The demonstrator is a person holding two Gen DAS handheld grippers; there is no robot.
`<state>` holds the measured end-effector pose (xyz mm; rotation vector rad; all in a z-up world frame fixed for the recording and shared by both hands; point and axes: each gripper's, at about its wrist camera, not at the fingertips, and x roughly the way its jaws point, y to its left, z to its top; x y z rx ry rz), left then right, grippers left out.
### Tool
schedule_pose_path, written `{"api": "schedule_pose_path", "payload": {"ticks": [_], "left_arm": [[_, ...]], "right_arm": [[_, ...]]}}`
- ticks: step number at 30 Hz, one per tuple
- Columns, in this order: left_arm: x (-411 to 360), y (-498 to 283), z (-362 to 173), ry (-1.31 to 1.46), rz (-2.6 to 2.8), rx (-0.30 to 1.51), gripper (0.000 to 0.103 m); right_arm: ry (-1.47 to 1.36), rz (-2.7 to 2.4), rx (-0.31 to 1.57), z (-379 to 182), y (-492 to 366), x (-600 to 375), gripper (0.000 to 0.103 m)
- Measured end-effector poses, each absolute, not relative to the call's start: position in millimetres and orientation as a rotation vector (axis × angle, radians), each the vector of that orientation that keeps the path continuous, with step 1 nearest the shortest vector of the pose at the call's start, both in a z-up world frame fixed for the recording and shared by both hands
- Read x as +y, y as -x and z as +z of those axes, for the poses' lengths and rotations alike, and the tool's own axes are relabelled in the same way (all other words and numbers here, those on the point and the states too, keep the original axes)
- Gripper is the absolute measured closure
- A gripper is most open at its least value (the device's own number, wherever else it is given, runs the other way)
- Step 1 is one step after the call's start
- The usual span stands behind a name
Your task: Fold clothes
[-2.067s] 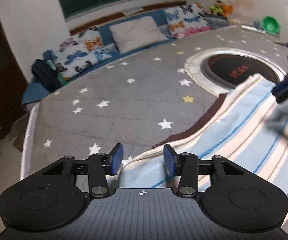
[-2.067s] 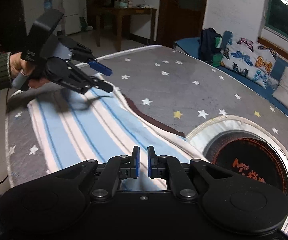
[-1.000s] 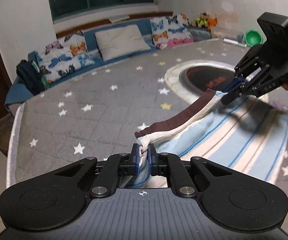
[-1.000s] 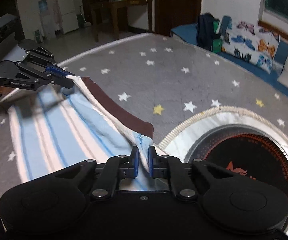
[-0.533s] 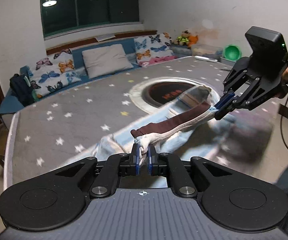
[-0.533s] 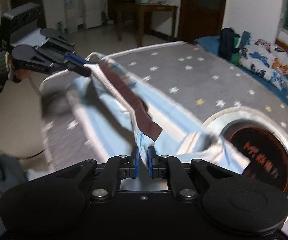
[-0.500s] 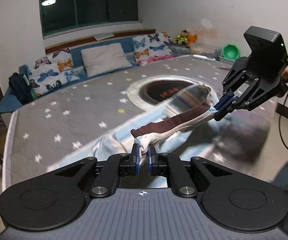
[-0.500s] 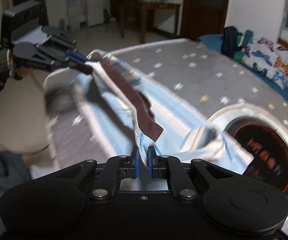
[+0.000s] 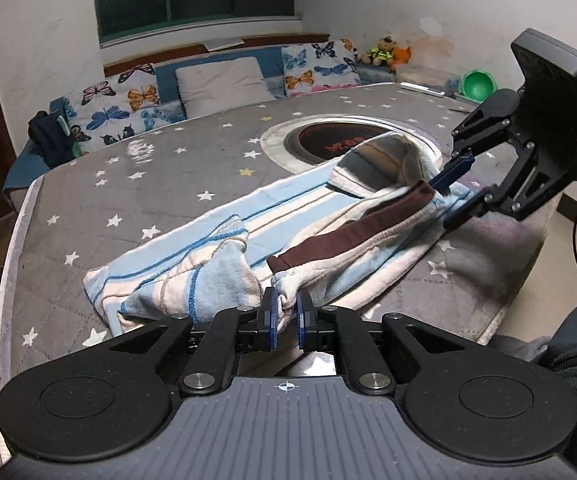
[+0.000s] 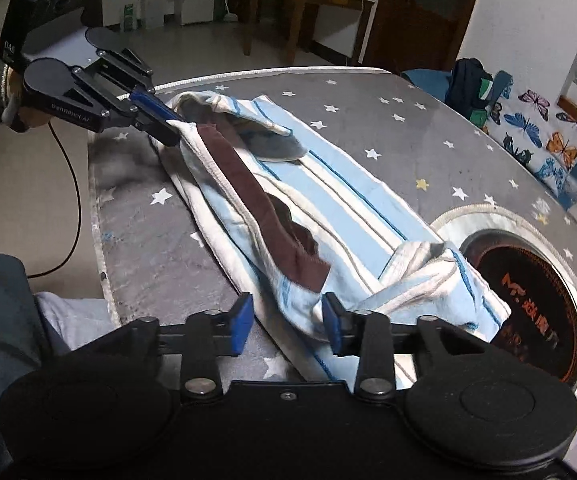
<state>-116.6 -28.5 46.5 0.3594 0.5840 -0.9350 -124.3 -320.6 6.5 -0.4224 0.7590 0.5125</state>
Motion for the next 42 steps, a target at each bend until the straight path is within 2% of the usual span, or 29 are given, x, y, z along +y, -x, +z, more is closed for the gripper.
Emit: {"api": "schedule_pose_path", "payload": {"ticks": [3,7,8,10,11,13,24,27,31,40,42], "left_arm": [[-28.7,118.0,44.5,-0.363,-0.920,0.586,0.093],[-30.8,116.7,43.3,-0.360,-0.902,0.599,0.085],[-30.9,115.8,44.6,-0.355,-0.899,0.602,0.083],[-30.3,116.5,47.9,-0.353,-0.896,0.595,0.079],[-29.9,117.2,49.9,-0.355,-0.894,0.591,0.074],[-28.3,118.8,53.8,-0.353,-0.892,0.579,0.071],[-38.8,113.2,78.0,-0.396,-0.809,0.503,0.065],[-47.0,102.3,83.8,-0.404,-0.794,0.501,0.058],[-67.2,89.0,78.8,-0.481,-0.781,0.525,0.055],[-109.5,52.1,53.7,-0.632,-0.741,0.666,0.056],[-109.5,40.1,47.6,-0.625,-0.721,0.717,0.066]], "right_arm": [[0.416,0.499,0.767,1.7,120.3,-319.6,0.060],[0.413,0.490,0.770,-7.3,116.3,-316.9,0.061],[0.408,0.489,0.773,-8.8,115.5,-316.4,0.069],[0.398,0.486,0.778,-11.8,113.7,-315.3,0.079],[0.393,0.483,0.778,-12.4,113.4,-315.1,0.081],[0.386,0.475,0.774,-12.2,113.6,-315.4,0.085],[0.402,0.469,0.772,-17.0,114.5,-313.1,0.086],[0.408,0.469,0.772,-16.7,114.8,-312.6,0.086],[0.411,0.468,0.772,-16.9,114.1,-312.6,0.086],[0.427,0.466,0.766,-17.4,114.7,-311.7,0.086],[0.428,0.466,0.764,-16.3,114.1,-312.2,0.086]]}}
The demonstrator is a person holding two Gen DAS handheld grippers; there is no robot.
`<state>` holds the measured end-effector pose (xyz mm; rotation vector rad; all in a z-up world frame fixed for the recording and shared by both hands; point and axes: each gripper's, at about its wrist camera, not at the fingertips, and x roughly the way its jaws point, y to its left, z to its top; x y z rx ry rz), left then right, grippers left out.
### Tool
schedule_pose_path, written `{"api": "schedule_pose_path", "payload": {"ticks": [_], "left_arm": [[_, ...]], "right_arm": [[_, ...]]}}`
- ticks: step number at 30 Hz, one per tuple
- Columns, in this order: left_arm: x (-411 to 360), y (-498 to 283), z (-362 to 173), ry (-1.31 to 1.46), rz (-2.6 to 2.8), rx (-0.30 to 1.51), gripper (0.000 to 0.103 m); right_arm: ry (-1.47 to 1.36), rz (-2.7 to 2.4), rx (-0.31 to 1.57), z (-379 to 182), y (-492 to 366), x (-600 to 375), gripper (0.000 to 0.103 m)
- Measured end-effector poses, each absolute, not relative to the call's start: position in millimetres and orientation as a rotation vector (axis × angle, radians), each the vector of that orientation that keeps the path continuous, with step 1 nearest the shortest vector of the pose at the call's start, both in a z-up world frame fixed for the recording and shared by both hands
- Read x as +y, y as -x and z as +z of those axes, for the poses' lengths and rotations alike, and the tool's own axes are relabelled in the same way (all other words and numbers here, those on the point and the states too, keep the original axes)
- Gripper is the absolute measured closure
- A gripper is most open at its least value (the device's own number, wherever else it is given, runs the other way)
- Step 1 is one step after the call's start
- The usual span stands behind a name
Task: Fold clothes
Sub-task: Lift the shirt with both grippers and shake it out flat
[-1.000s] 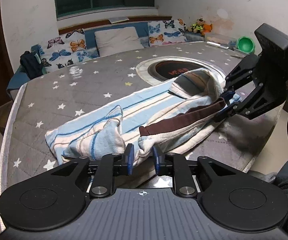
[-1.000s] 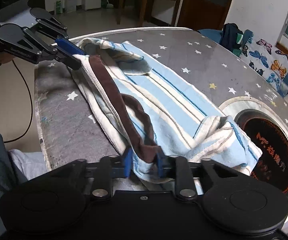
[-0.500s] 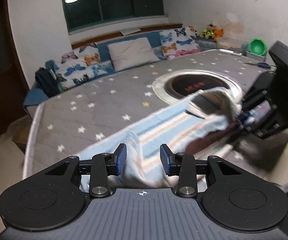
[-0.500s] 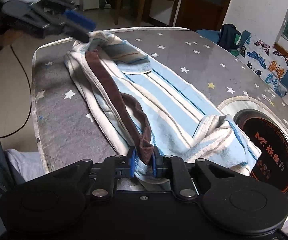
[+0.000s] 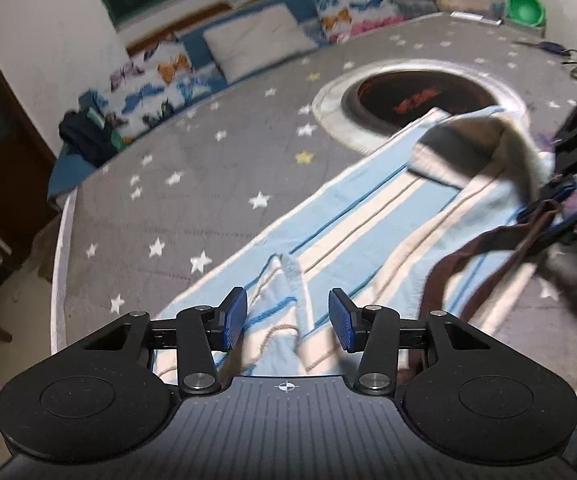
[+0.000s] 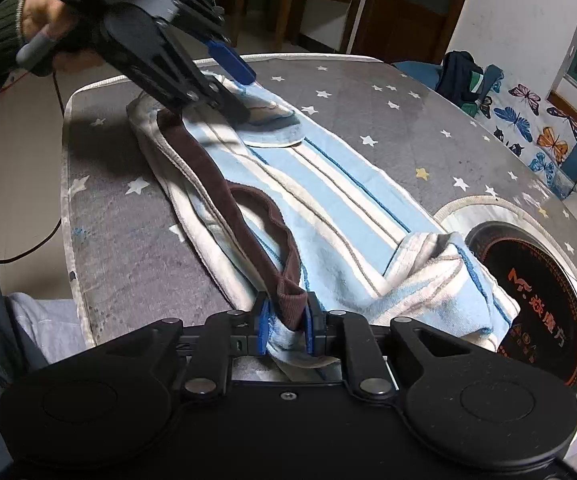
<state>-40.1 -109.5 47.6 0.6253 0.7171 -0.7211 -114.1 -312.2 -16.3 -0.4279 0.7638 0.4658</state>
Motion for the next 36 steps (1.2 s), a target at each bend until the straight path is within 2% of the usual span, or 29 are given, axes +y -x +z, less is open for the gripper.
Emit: {"api": "schedule_pose_path", "payload": {"ticks": [1,4,11,21,29,36], "left_arm": [[-109.2,34.8,44.8,-0.622,-0.711,0.742,0.079],[-103.4,23.1,40.1,-0.604,-0.695,0.791,0.093],[-71.5,4.1,65.1,-0.424,-0.650,0.805,0.095],[-37.4,-74.7,133.6,-0.156,-0.467,0.745,0.095],[-58.8,-124.8,237.3,-0.011,-0.399,0.512,0.095],[-60.5,-108.2,351.8,0.103,-0.394,0.250,0.095]], "right_arm": [[0.429,0.466,0.763,-15.7,113.7,-312.4,0.086],[0.430,0.466,0.761,-13.6,112.9,-313.1,0.086],[0.450,0.435,0.730,6.0,105.1,-315.5,0.089],[0.549,0.254,0.606,77.9,28.1,-327.8,0.091],[0.633,0.075,0.458,135.3,-48.9,-332.3,0.091],[0.619,-0.088,0.168,232.4,-60.6,-341.1,0.091]]}}
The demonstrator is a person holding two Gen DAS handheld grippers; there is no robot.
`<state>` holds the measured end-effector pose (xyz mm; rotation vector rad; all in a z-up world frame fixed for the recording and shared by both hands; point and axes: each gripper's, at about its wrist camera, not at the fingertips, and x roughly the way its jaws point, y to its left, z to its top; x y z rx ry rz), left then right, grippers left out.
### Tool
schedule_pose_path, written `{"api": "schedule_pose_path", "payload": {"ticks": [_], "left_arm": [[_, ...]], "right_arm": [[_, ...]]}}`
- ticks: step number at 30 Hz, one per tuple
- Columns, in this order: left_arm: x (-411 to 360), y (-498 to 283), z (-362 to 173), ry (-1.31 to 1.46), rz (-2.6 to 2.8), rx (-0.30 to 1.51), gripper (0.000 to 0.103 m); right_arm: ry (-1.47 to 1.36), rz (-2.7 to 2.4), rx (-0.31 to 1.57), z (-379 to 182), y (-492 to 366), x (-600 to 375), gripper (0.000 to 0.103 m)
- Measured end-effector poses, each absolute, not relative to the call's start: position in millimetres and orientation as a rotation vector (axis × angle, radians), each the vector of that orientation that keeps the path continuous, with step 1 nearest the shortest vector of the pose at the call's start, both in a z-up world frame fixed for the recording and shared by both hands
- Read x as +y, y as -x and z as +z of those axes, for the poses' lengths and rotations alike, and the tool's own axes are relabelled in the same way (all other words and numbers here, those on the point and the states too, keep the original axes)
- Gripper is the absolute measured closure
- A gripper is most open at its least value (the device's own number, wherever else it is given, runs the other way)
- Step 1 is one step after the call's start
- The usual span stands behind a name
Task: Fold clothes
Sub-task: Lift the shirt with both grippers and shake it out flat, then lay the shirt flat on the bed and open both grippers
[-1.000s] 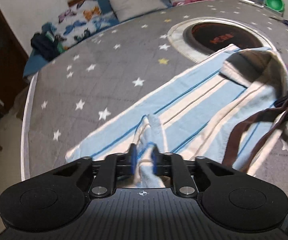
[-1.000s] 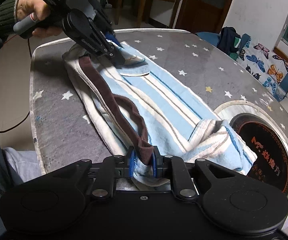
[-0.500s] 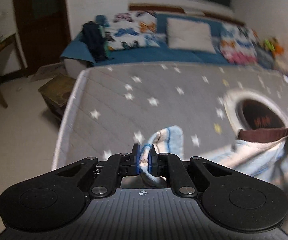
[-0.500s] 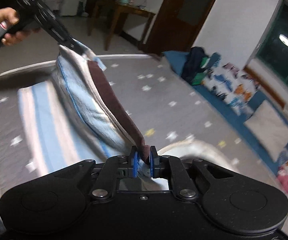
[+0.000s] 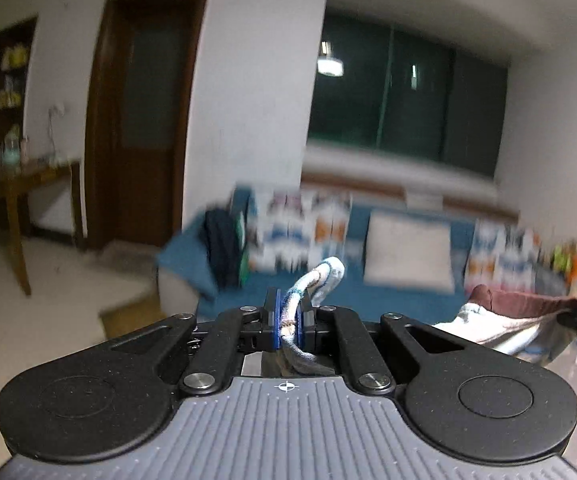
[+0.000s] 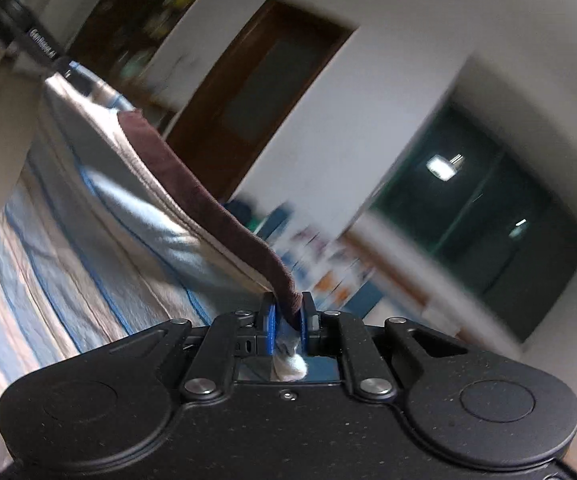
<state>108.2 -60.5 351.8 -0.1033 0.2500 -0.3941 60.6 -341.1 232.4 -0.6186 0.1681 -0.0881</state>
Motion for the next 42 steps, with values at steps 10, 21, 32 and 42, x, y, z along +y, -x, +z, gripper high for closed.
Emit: {"api": "schedule_pose_path", "payload": {"ticks": [10,21,32,42], "left_arm": [[-45.9,-23.3,305.8,0.043,-0.431,0.257,0.095],[-1.8,34.2,115.8,-0.115,-0.391,0.701,0.095],[52.2,55.6,75.2,-0.127,-0.359,0.777,0.078],[85.7,79.3,80.1,-0.174,-0.295,0.750,0.063]], "right_arm": [[0.678,-0.018,0.121,219.7,20.3,-336.2,0.091],[0.665,0.368,0.592,26.8,105.9,-297.4,0.091],[0.413,0.475,0.741,37.4,132.4,-281.5,0.070],[0.344,0.297,0.723,24.8,68.7,-299.6,0.070]]}}
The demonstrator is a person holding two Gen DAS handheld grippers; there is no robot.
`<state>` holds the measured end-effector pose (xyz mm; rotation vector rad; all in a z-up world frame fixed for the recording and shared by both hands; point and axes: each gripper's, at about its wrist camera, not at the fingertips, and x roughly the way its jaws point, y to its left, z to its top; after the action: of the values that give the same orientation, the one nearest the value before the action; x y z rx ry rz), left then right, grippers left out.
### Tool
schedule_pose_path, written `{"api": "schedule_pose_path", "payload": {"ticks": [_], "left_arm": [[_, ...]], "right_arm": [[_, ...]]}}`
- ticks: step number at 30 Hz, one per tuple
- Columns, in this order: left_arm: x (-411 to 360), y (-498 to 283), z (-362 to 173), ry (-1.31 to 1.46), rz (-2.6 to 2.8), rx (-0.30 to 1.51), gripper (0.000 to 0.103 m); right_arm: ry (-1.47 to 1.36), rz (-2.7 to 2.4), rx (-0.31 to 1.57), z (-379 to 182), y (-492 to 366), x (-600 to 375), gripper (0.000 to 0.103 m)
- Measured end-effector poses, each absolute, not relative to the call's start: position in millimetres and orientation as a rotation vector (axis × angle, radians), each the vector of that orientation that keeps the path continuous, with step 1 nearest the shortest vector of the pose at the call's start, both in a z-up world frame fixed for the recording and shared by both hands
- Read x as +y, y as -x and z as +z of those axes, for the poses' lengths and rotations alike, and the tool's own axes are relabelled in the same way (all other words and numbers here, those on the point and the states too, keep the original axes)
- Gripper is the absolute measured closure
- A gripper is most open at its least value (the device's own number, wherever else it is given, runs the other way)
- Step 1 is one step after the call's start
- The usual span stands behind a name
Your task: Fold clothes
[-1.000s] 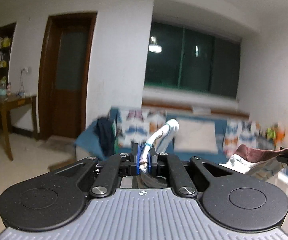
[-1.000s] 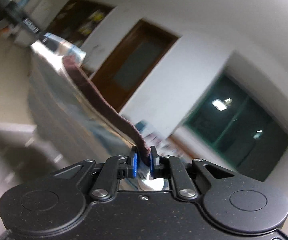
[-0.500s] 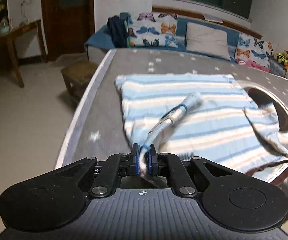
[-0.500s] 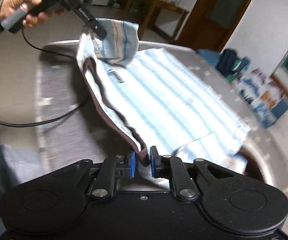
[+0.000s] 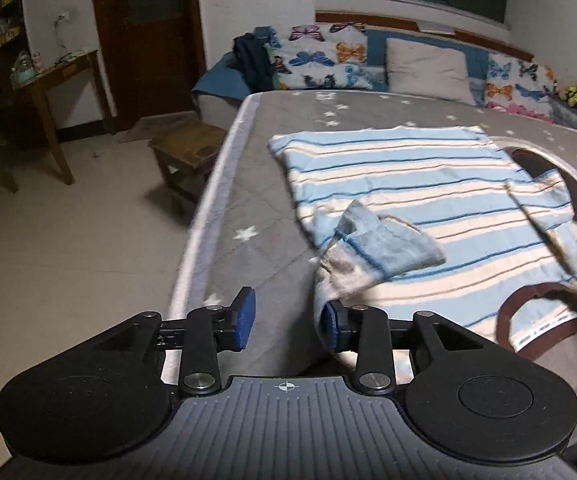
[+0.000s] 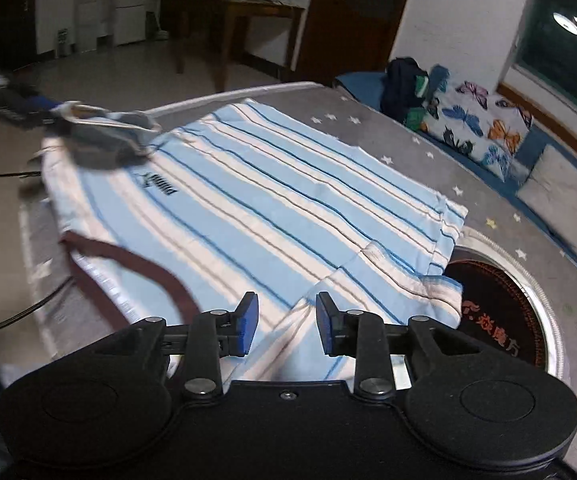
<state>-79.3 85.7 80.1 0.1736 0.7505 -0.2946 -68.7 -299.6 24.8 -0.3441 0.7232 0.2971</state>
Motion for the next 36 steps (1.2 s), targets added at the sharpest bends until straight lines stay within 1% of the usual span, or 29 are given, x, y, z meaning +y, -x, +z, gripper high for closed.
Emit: {"api": "schedule_pose_path", "payload": {"ticks": [6,10,15,17,19,26,30,36], "left_arm": [[119.7,94.1,93.8,-0.199,-0.171,0.736,0.063],[150.2,108.4,115.4,-0.219,-0.081,0.723,0.063],[166.0,118.3,128.8,-0.308,-0.007,0.720,0.059],[169.1,118.3,130.1,-0.307,0.007,0.717,0.054],[168.8,117.7,126.7,-0.287,0.002,0.719,0.053],[132.0,104.5,90.2,-0.233,-0.131,0.757,0.053],[102.6,97.1,80.3,-0.210,-0.230,0.735,0.053],[63.2,86.5,65.8,-0.177,-0.348,0.714,0.053]], "right_arm": [[0.338,0.257,0.714,11.8,44.7,-302.6,0.067],[0.325,0.238,0.722,9.2,38.4,-305.8,0.067],[0.319,0.214,0.744,0.3,29.2,-307.2,0.067],[0.310,0.206,0.753,-3.6,25.6,-308.5,0.067],[0.295,0.196,0.761,-7.3,22.3,-310.8,0.067],[0.237,0.181,0.789,-14.9,17.5,-318.2,0.067],[0.224,0.171,0.787,-16.3,14.2,-317.0,0.067],[0.229,0.149,0.800,-26.3,7.8,-314.8,0.081]]}}
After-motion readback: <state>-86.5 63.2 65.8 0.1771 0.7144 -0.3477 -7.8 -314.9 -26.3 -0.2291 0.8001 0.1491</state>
